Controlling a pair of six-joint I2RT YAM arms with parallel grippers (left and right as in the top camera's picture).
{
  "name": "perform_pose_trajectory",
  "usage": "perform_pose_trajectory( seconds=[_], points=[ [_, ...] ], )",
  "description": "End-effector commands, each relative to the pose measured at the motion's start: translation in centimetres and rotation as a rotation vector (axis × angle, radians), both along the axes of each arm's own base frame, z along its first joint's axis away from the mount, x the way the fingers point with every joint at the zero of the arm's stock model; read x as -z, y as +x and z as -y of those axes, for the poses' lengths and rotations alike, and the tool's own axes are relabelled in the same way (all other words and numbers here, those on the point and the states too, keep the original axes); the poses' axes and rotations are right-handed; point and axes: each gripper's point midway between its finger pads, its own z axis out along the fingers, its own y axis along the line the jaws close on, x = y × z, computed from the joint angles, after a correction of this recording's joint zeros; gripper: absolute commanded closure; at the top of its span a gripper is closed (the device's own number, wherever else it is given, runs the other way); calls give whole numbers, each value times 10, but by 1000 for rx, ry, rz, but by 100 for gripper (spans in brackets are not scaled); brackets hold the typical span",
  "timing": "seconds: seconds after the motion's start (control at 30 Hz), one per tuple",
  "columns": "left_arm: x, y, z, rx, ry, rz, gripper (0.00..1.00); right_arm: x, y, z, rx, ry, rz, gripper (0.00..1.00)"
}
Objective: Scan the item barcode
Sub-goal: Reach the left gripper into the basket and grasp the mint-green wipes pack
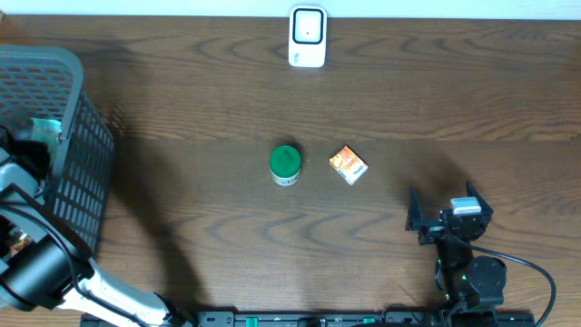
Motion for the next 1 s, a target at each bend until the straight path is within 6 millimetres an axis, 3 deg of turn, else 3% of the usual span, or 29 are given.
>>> perform_pose_trajectory(
  seconds=[0.0,0.1,0.23,0.33,0.43,0.57,0.67,0.73,0.8,0.87,0.97],
  points=[
    [-29,6,24,102,-35,85,93,2,0,2,9,12,-4,1],
    [-107,0,11,83,95,199,93,2,0,2,9,12,-4,1],
    [-218,-34,9,33,285,352,93,2,0,2,10,11,-4,1],
    [-268,-59,18,1,367,419,93,2,0,2,9,11,-4,1],
    [-288,-66,41,9,320,488,93,2,0,2,9,11,-4,1],
    [-311,-38,82,193,234,644,93,2,0,2,9,11,-4,1],
    [-349,-22,122,419,222,811,93,2,0,2,10,12,-4,1],
    [-382,-15,165,644,235,934,93,2,0,2,9,11,-4,1],
    [-400,-14,211,861,245,1010,93,2,0,2,9,11,-4,1],
    [-406,-14,254,1043,223,1048,93,2,0,2,10,11,-4,1],
    [-398,-11,314,1256,172,1063,93,2,0,2,10,11,-4,1]
  ],
)
